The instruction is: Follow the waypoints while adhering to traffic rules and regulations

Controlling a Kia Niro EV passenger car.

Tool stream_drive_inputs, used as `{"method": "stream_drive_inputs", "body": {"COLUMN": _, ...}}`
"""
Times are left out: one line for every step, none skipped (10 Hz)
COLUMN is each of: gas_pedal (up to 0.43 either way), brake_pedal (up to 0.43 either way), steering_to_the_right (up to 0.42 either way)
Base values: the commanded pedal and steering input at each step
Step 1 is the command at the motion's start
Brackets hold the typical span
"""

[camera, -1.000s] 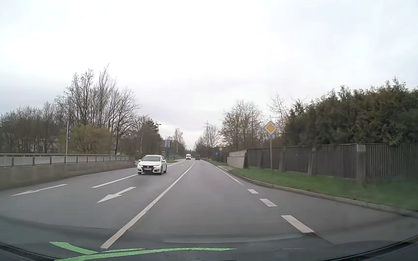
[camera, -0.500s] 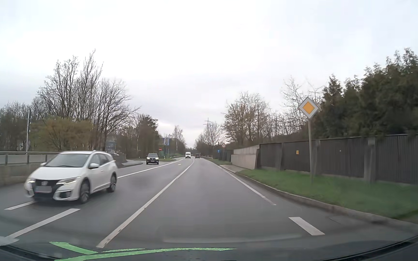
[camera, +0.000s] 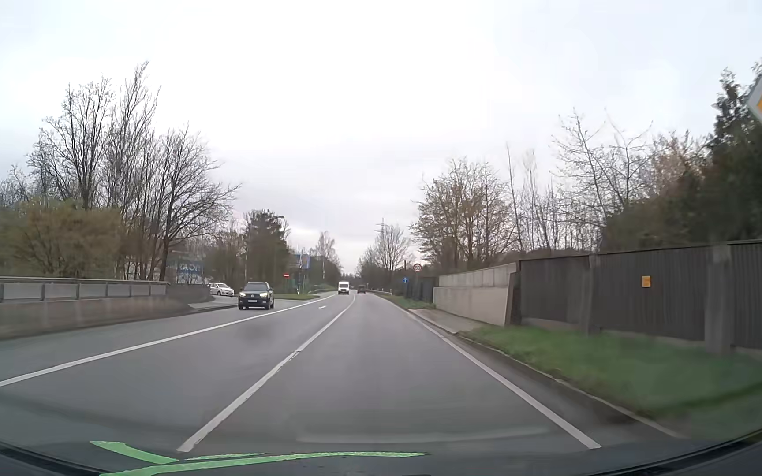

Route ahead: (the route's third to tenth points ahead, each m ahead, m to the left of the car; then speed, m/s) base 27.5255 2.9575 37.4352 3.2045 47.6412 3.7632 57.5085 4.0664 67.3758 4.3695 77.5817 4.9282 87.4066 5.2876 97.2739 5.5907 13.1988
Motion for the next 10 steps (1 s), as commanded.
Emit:
{"method": "stream_drive_inputs", "body": {"gas_pedal": 0.240, "brake_pedal": 0.000, "steering_to_the_right": -0.005}}
{"method": "stream_drive_inputs", "body": {"gas_pedal": 0.240, "brake_pedal": 0.000, "steering_to_the_right": -0.004}}
{"method": "stream_drive_inputs", "body": {"gas_pedal": 0.240, "brake_pedal": 0.000, "steering_to_the_right": -0.004}}
{"method": "stream_drive_inputs", "body": {"gas_pedal": 0.240, "brake_pedal": 0.000, "steering_to_the_right": -0.004}}
{"method": "stream_drive_inputs", "body": {"gas_pedal": 0.240, "brake_pedal": 0.000, "steering_to_the_right": -0.004}}
{"method": "stream_drive_inputs", "body": {"gas_pedal": 0.240, "brake_pedal": 0.000, "steering_to_the_right": -0.004}}
{"method": "stream_drive_inputs", "body": {"gas_pedal": 0.240, "brake_pedal": 0.000, "steering_to_the_right": -0.004}}
{"method": "stream_drive_inputs", "body": {"gas_pedal": 0.240, "brake_pedal": 0.000, "steering_to_the_right": -0.004}}
{"method": "stream_drive_inputs", "body": {"gas_pedal": 0.240, "brake_pedal": 0.000, "steering_to_the_right": -0.004}}
{"method": "stream_drive_inputs", "body": {"gas_pedal": 0.240, "brake_pedal": 0.000, "steering_to_the_right": -0.003}}
